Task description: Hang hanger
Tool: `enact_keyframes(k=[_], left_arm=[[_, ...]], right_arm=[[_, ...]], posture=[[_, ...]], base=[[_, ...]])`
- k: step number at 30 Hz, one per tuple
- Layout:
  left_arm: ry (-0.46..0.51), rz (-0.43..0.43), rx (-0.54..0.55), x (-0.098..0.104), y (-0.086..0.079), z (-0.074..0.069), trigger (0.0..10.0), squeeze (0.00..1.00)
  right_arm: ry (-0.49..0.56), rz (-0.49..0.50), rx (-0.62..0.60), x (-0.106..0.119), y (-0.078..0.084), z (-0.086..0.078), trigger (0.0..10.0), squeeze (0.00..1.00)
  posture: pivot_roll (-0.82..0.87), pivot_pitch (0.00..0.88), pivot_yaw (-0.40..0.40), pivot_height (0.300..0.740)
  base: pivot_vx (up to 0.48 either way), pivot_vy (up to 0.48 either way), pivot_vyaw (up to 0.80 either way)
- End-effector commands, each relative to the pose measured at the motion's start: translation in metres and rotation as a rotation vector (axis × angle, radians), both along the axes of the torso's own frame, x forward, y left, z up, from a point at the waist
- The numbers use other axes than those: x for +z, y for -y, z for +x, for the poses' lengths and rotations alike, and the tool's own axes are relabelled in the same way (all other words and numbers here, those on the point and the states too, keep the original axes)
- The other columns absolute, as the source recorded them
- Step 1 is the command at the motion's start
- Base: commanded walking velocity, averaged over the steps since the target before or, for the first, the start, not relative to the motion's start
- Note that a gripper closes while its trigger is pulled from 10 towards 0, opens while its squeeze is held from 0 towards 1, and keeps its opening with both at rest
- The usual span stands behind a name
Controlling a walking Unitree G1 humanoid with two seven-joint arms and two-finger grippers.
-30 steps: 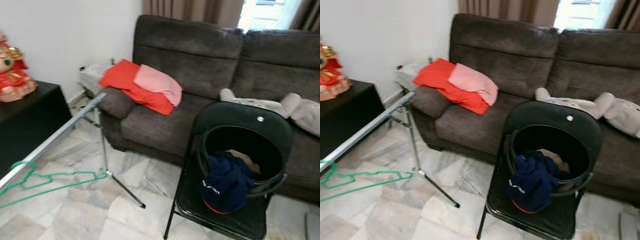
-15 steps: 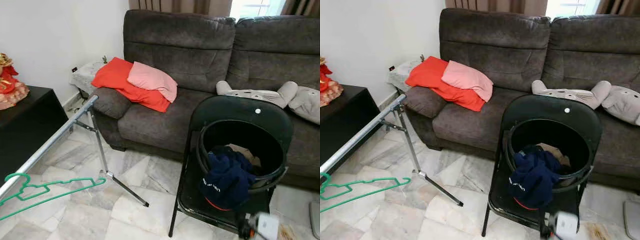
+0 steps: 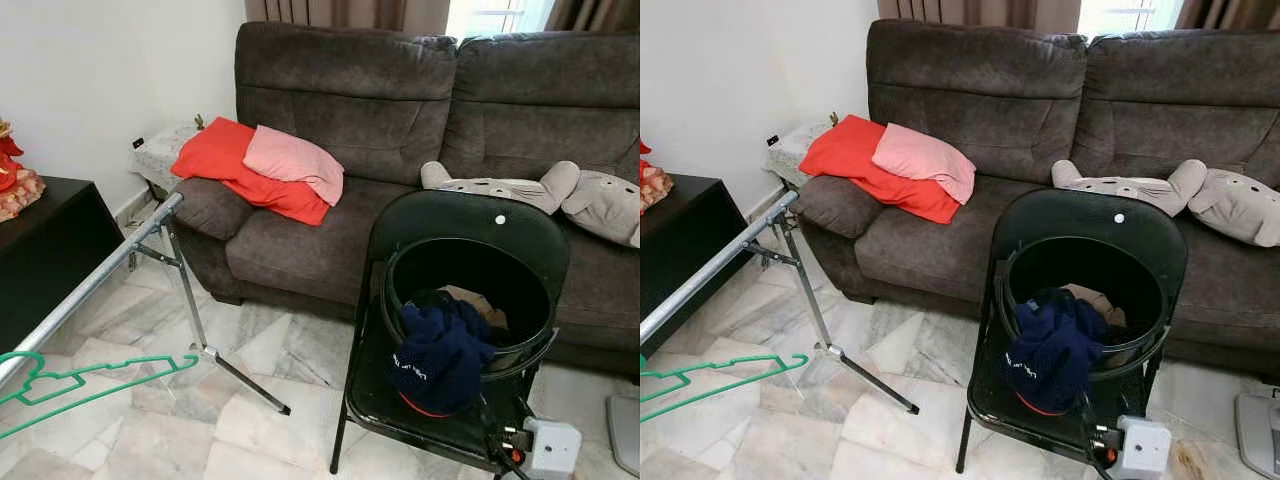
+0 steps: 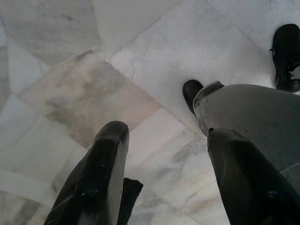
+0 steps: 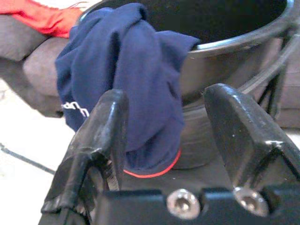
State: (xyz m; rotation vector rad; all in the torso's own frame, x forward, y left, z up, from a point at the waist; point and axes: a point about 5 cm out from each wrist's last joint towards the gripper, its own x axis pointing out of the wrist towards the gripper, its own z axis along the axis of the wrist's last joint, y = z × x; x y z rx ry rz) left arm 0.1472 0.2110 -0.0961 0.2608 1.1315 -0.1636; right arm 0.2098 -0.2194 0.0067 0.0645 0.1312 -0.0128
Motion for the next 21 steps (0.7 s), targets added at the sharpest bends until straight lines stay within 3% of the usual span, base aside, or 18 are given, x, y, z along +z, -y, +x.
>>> enact_keyframes(k=[1, 6, 8, 9, 11, 12, 13, 21], left_arm=[[-0.017, 0.009, -0.01, -0.001, -0.003, -0.005, 10.0, 0.0], [-0.016, 0.011, -0.006, -0.001, -0.003, -0.005, 10.0, 0.0], [-0.017, 0.012, -0.001, -0.001, -0.004, -0.005, 10.0, 0.0], [-0.016, 0.012, 0.005, -0.001, -0.004, -0.005, 10.0, 0.0], [-0.015, 0.013, 0.012, -0.001, -0.005, -0.005, 10.0, 0.0], [-0.014, 0.013, 0.015, -0.001, -0.005, -0.005, 10.0, 0.0], [-0.014, 0.012, 0.017, -0.001, -0.005, -0.005, 10.0, 0.0], [-0.015, 0.007, 0.017, -0.001, -0.005, -0.005, 10.0, 0.0]], right_arm=[[-0.028, -0.003, 0.027, 0.0, 0.0, 0.007, 10.0, 0.0], [-0.082, 0.002, 0.064, -0.007, 0.002, 0.01, 10.0, 0.0], [-0.108, 0.002, 0.085, -0.01, 0.003, 0.011, 2.9, 0.0], [-0.122, 0.004, 0.096, -0.011, 0.003, 0.012, 0.0, 0.0], [-0.136, 0.015, 0.094, -0.013, 0.004, 0.013, 0.0, 0.0], [-0.144, 0.01, 0.094, -0.013, 0.005, 0.013, 2.9, 0.0], [-0.16, 0.0, 0.099, -0.015, 0.005, 0.014, 10.0, 0.0], [-0.166, 0.008, 0.118, -0.015, 0.003, 0.021, 10.0, 0.0]], posture=[[-0.02, 0.0, 0.038, 0.74], [-0.02, 0.0, 0.037, 0.74], [-0.01, 0.0, 0.037, 0.74], [-0.01, 0.0, 0.031, 0.74], [0.0, 0.0, 0.03, 0.74], [0.0, 0.0, 0.029, 0.74], [0.0, 0.0, 0.03, 0.74], [0.01, 0.0, 0.037, 0.74]], base=[[0.0, 0.0, 0.0], [0.0, 0.0, 0.0], [0.0, 0.0, 0.0], [0.0, 0.0, 0.0], [0.0, 0.0, 0.0], [0.0, 0.0, 0.0], [0.0, 0.0, 0.0], [0.0, 0.0, 0.0]])
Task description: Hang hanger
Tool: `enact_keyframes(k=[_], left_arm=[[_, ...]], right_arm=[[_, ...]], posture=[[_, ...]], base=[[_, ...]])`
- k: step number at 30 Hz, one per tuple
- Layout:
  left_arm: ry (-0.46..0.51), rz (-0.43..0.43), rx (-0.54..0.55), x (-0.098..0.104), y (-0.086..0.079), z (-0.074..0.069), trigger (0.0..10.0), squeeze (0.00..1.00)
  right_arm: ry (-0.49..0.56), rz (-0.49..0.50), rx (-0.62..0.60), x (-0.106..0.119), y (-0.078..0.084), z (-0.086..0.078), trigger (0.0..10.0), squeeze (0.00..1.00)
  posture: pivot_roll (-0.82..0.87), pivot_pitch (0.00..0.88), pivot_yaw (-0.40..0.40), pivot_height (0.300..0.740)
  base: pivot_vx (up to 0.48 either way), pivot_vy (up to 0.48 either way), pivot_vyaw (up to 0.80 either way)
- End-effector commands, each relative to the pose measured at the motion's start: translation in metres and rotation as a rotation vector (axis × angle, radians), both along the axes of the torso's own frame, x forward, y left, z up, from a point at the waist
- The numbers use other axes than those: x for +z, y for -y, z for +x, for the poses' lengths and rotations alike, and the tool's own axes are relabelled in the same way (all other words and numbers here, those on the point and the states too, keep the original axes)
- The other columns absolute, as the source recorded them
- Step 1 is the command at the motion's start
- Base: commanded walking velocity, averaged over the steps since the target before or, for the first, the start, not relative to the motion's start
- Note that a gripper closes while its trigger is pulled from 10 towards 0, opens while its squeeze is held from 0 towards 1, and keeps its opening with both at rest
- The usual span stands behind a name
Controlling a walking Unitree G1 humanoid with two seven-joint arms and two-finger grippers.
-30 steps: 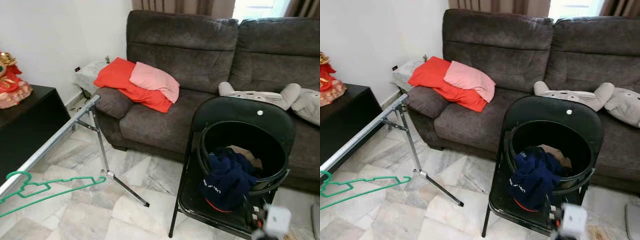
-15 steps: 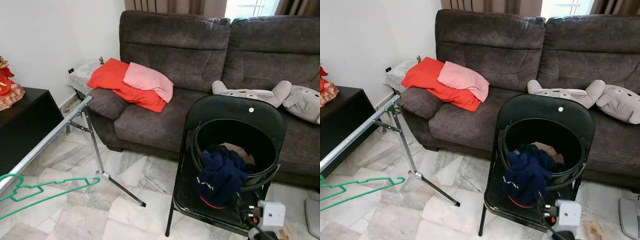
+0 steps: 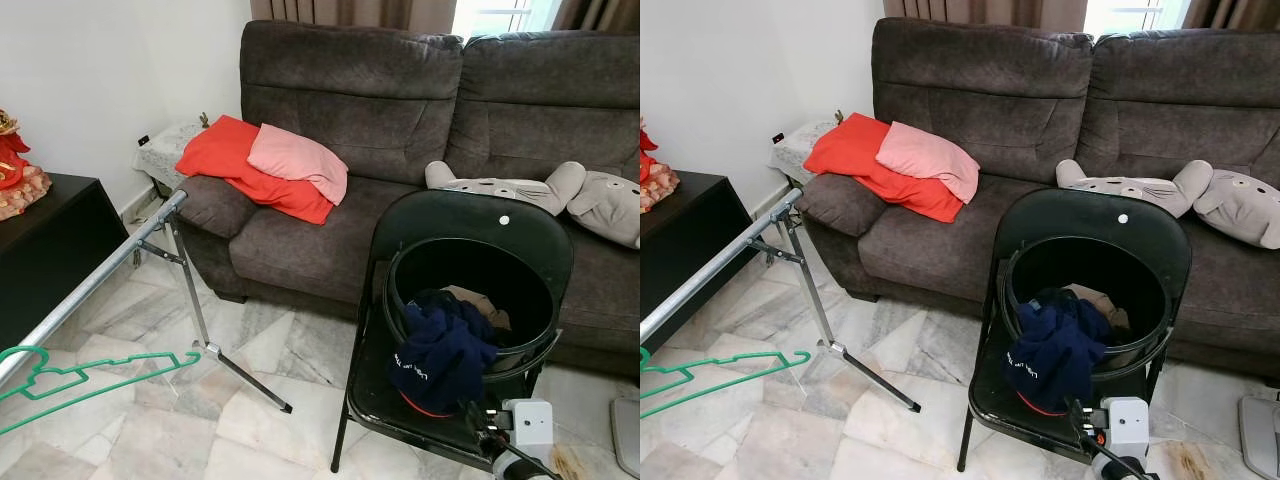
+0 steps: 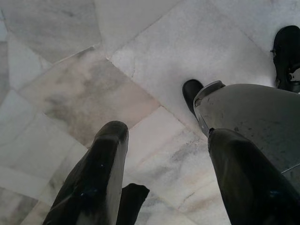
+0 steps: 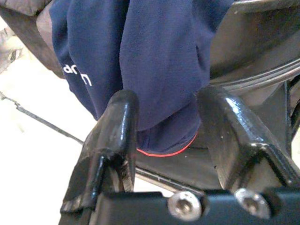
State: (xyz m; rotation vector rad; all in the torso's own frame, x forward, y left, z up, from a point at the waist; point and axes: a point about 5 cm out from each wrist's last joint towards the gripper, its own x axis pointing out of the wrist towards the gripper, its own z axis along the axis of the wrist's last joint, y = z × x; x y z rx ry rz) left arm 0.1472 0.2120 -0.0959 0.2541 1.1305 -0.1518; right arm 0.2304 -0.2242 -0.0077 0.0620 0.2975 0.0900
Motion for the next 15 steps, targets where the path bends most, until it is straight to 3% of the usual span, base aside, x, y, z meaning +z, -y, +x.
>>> enact_keyframes(k=[1, 6, 7, 8, 13, 14, 15], left_arm=[[-0.018, 0.007, 0.004, -0.001, -0.004, -0.005, 10.0, 0.0], [-0.018, 0.008, 0.003, -0.001, -0.004, -0.004, 10.0, 0.0], [-0.017, 0.008, 0.002, -0.001, -0.004, -0.004, 10.0, 0.0], [-0.016, 0.008, 0.003, -0.001, -0.004, -0.004, 10.0, 0.0], [-0.015, 0.005, 0.008, -0.001, -0.004, -0.004, 10.0, 0.0], [-0.015, 0.005, 0.008, -0.001, -0.004, -0.004, 10.0, 0.0], [-0.016, 0.005, 0.007, -0.001, -0.004, -0.004, 10.0, 0.0]], right_arm=[[-0.007, 0.011, 0.028, 0.0, -0.003, 0.003, 10.0, 0.0], [-0.003, 0.015, 0.058, 0.002, -0.006, 0.012, 10.0, 0.0], [0.003, 0.03, 0.061, 0.004, -0.006, 0.015, 10.0, 0.16], [0.008, 0.023, 0.059, 0.006, -0.006, 0.017, 10.0, 1.0], [0.015, 0.01, 0.042, 0.009, -0.004, 0.023, 10.0, 1.0], [0.015, 0.006, 0.049, 0.009, -0.005, 0.024, 10.0, 0.29], [0.014, 0.004, 0.051, 0.008, -0.006, 0.024, 10.0, 0.0]], posture=[[0.0, 0.0, 0.038, 0.74], [0.01, 0.0, 0.04, 0.74], [0.01, 0.0, 0.038, 0.74], [0.02, 0.0, 0.037, 0.74], [0.02, 0.0, 0.037, 0.74], [0.02, 0.0, 0.038, 0.74], [0.02, 0.0, 0.038, 0.74]], base=[[0.0, 0.0, 0.0], [0.0, 0.0, 0.0], [0.0, 0.0, 0.0], [0.0, 0.0, 0.0], [0.0, 0.0, 0.0], [0.0, 0.0, 0.0], [0.0, 0.0, 0.0]])
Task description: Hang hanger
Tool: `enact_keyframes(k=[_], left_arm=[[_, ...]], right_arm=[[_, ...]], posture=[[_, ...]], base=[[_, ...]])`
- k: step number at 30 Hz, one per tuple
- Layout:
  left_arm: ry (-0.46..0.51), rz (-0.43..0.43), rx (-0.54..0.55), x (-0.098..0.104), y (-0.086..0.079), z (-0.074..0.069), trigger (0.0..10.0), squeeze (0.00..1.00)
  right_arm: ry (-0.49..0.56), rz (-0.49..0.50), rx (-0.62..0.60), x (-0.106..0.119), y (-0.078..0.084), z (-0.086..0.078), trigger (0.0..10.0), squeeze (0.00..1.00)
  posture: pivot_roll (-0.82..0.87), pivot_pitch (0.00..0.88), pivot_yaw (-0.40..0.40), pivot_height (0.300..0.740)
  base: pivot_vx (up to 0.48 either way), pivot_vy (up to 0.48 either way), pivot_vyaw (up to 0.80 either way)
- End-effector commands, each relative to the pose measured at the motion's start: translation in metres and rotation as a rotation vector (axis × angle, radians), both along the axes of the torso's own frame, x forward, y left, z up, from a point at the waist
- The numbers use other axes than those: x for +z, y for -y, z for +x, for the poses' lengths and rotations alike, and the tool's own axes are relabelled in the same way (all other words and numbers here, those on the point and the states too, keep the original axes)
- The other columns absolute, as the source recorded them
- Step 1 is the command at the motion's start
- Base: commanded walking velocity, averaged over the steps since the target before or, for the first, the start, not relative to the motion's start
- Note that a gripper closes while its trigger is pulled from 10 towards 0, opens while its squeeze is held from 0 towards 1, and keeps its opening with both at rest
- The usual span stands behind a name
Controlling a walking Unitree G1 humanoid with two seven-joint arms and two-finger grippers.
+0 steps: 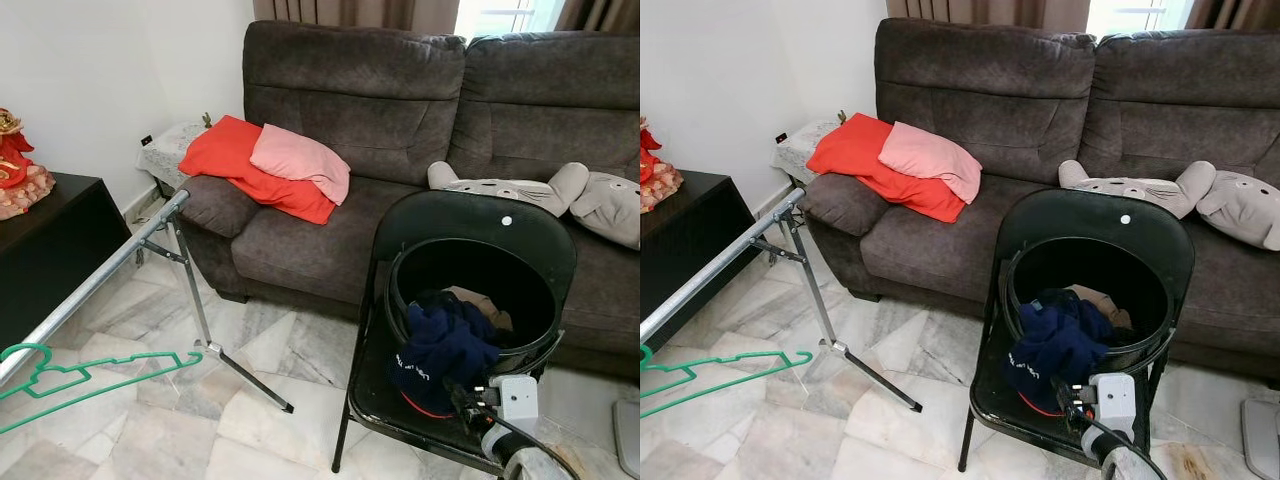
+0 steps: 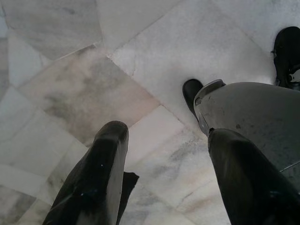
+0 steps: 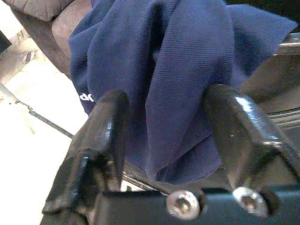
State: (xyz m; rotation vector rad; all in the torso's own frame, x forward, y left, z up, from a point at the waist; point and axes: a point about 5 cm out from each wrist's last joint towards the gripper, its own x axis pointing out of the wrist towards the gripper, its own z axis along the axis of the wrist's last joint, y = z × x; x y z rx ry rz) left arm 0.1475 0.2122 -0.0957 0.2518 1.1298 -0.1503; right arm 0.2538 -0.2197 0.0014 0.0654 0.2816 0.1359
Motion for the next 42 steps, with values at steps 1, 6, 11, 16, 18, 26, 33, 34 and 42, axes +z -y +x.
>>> enact_keyframes(k=[1, 6, 11, 16, 18, 26, 33, 34, 42], left_arm=[[-0.017, 0.006, 0.004, -0.001, -0.004, -0.004, 10.0, 0.0], [-0.019, 0.009, -0.001, -0.001, -0.003, -0.003, 10.0, 0.0], [-0.019, 0.01, -0.005, -0.001, -0.003, -0.003, 10.0, 0.0], [-0.02, 0.009, -0.008, -0.001, -0.003, -0.003, 10.0, 0.0], [-0.021, 0.009, -0.007, -0.001, -0.003, -0.002, 10.0, 0.0], [-0.02, 0.01, -0.007, 0.0, -0.003, -0.002, 10.0, 0.0], [-0.02, 0.011, -0.007, 0.0, -0.003, -0.002, 10.0, 0.0], [-0.02, 0.01, -0.007, 0.0, -0.003, -0.002, 10.0, 0.0], [-0.019, 0.014, -0.009, -0.001, -0.003, -0.003, 10.0, 0.0]], right_arm=[[-0.003, -0.008, 0.008, -0.001, -0.001, 0.001, 10.0, 0.0], [-0.01, -0.016, -0.003, -0.002, -0.001, 0.001, 0.0, 0.0], [-0.012, -0.016, -0.004, -0.003, 0.0, -0.001, 0.0, 0.0], [-0.013, -0.017, -0.007, -0.004, 0.001, -0.001, 0.0, 0.0], [-0.012, -0.019, -0.008, -0.004, 0.001, -0.001, 0.0, 0.0], [-0.004, -0.02, -0.009, -0.002, 0.001, 0.0, 0.0, 0.0], [0.013, -0.021, -0.01, 0.0, 0.001, 0.001, 0.0, 0.0], [0.017, -0.022, -0.012, 0.0, 0.001, 0.001, 0.0, 0.0], [0.135, -0.017, -0.012, 0.017, 0.001, 0.001, 0.0, 0.0]], posture=[[0.02, 0.0, 0.038, 0.74], [0.02, 0.0, 0.037, 0.74], [0.01, 0.0, 0.037, 0.74], [0.01, 0.0, 0.038, 0.74], [0.01, 0.0, 0.038, 0.74], [0.01, 0.0, 0.038, 0.74], [0.01, 0.0, 0.038, 0.74], [0.01, 0.0, 0.038, 0.74], [0.0, 0.0, 0.034, 0.74]], base=[[0.0, 0.0, 0.0], [0.0, 0.0, 0.0], [0.0, 0.0, 0.0], [0.0, 0.0, 0.0], [0.0, 0.0, 0.0], [0.0, 0.0, 0.0], [0.0, 0.0, 0.0], [0.0, 0.0, 0.0], [0.0, 0.0, 0.0]])
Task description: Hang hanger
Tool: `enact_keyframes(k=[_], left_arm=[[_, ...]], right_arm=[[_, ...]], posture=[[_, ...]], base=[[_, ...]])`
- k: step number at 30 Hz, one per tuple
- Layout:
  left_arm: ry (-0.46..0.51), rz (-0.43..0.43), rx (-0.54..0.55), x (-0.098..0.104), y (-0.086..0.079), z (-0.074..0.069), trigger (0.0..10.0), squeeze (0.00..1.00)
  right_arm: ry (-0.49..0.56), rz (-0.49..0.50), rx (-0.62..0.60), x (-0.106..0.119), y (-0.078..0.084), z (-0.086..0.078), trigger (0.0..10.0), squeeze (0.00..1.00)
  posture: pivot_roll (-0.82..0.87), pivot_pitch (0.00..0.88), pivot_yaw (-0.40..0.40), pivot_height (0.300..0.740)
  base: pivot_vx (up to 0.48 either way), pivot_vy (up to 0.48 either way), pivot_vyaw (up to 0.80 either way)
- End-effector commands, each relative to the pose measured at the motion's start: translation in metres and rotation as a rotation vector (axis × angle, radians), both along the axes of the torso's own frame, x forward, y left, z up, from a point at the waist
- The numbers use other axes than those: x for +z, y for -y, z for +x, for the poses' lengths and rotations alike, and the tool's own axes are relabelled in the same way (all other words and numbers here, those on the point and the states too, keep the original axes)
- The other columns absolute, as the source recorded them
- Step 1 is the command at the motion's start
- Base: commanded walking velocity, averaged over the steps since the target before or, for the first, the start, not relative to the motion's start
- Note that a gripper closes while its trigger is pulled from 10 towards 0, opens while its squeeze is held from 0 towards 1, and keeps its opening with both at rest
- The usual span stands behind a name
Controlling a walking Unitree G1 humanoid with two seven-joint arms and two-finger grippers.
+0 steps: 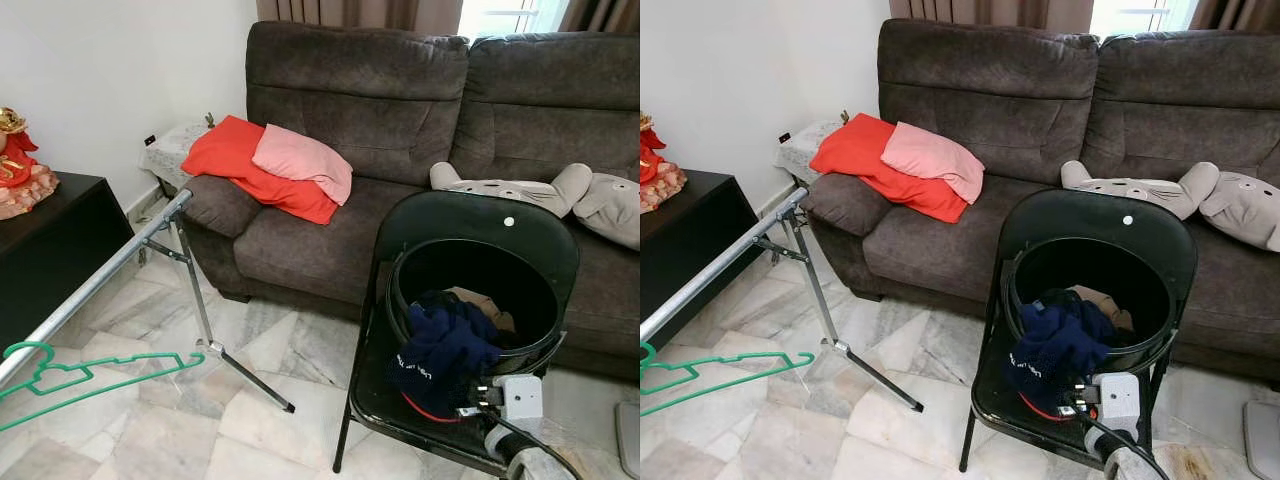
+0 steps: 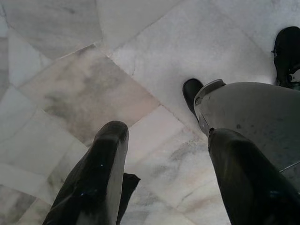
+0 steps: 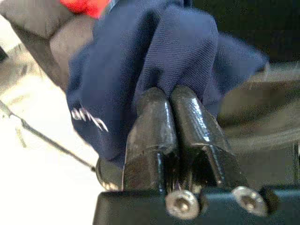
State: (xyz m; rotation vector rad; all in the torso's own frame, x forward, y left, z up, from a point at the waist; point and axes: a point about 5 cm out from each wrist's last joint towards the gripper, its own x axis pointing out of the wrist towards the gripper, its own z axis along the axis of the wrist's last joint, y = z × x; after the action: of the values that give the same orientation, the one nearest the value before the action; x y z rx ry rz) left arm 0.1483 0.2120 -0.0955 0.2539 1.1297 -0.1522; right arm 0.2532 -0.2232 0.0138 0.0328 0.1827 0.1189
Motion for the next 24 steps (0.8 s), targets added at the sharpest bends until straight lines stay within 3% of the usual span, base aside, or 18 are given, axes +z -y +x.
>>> enact_keyframes(k=[1, 3, 5, 12, 19, 20, 24], left_arm=[[-0.019, 0.014, -0.006, -0.001, -0.003, -0.003, 10.0, 0.0], [-0.018, 0.015, -0.005, -0.001, -0.003, -0.003, 10.0, 0.0], [-0.018, 0.014, -0.004, -0.001, -0.003, -0.003, 10.0, 0.0], [-0.018, 0.016, -0.003, -0.001, -0.003, -0.003, 10.0, 0.0], [-0.014, 0.013, 0.003, -0.001, -0.002, -0.002, 10.0, 0.0], [-0.012, 0.012, 0.007, -0.001, -0.002, -0.002, 10.0, 0.0], [-0.01, 0.011, 0.01, 0.0, -0.001, -0.001, 10.0, 0.0]], right_arm=[[0.052, 0.014, 0.008, 0.008, -0.004, 0.0, 0.0, 0.0], [0.063, 0.021, 0.014, 0.01, -0.006, -0.001, 0.0, 0.0], [0.133, 0.084, 0.044, 0.027, -0.012, -0.005, 0.0, 0.0], [0.226, 0.1, 0.098, 0.058, -0.023, -0.004, 0.0, 0.0], [0.404, 0.105, -0.046, 0.118, 0.007, 0.036, 0.0, 0.0], [0.442, 0.086, -0.1, 0.133, 0.019, 0.046, 0.0, 0.0], [0.482, 0.084, -0.186, 0.154, 0.037, 0.058, 0.0, 0.0]], posture=[[0.0, 0.0, 0.035, 0.74], [0.0, 0.0, 0.034, 0.74], [0.0, 0.0, 0.034, 0.74], [-0.01, 0.0, 0.034, 0.74], [-0.01, 0.0, 0.032, 0.74], [-0.01, 0.0, 0.032, 0.74], [-0.01, 0.0, 0.031, 0.74]], base=[[0.0, 0.0, 0.0], [0.0, 0.0, 0.0], [0.0, 0.0, 0.0], [0.0, 0.0, 0.0], [0.0, 0.0, 0.0], [0.0, 0.0, 0.0], [0.0, 0.0, 0.0]])
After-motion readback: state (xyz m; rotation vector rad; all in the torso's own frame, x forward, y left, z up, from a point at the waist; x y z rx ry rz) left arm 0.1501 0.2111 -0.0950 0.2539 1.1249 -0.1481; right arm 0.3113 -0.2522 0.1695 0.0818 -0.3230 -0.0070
